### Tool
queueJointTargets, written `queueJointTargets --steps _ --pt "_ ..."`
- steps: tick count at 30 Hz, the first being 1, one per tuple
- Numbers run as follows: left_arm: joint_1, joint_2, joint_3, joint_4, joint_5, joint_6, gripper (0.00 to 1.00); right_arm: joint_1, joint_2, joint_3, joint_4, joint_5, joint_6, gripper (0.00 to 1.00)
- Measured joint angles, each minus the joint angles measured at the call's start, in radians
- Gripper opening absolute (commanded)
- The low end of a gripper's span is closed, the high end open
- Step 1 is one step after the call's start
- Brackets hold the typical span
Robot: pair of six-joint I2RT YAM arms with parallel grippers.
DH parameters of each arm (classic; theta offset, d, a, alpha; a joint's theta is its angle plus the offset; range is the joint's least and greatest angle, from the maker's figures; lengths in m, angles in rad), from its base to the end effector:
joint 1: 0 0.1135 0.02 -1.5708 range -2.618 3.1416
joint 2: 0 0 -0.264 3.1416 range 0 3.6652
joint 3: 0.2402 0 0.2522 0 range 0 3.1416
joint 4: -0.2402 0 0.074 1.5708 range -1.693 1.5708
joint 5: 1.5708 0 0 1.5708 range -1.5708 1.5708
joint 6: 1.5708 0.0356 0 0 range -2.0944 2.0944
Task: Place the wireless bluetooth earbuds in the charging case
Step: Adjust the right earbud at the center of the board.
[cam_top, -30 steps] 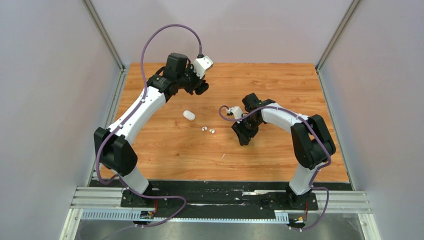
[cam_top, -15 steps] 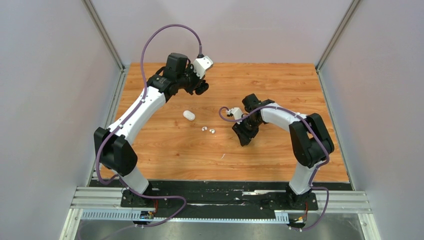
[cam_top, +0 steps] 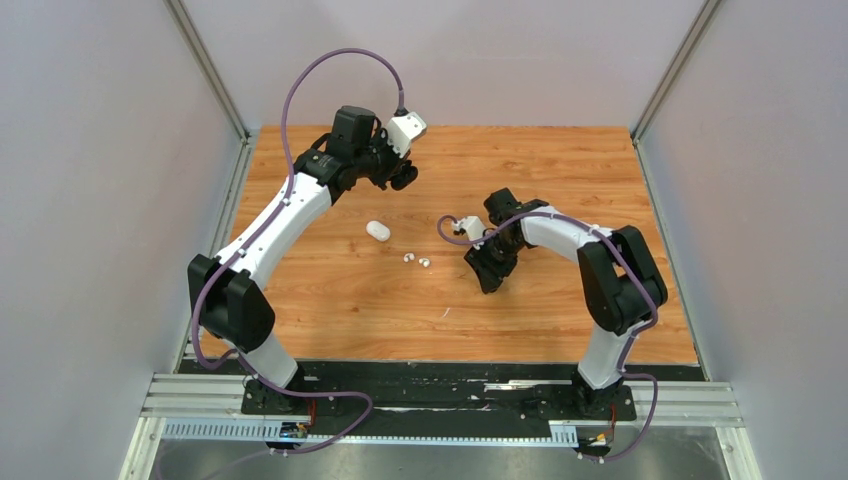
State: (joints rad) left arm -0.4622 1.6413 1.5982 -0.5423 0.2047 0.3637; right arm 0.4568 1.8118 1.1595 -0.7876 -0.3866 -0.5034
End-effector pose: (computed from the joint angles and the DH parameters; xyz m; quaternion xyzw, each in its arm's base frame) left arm 0.3339 -0.1744 0.3661 0.3960 0.7834 -0.1131 0.4655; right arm 0.2885 0.1567 0.1628 -0.4634 0.8628 0.1901 0.0686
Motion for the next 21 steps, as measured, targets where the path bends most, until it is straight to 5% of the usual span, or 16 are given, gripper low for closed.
queueJointTargets --steps 10,21 --pt "0.000 0.003 0.015 -0.008 0.007 0.000 0.00 0.002 -0.129 -0.024 -0.015 -0.039 -0.023 0.44" --pt "0.000 0.004 0.015 -0.016 0.007 0.000 0.00 0.005 -0.064 -0.016 -0.040 -0.080 -0.055 0.39"
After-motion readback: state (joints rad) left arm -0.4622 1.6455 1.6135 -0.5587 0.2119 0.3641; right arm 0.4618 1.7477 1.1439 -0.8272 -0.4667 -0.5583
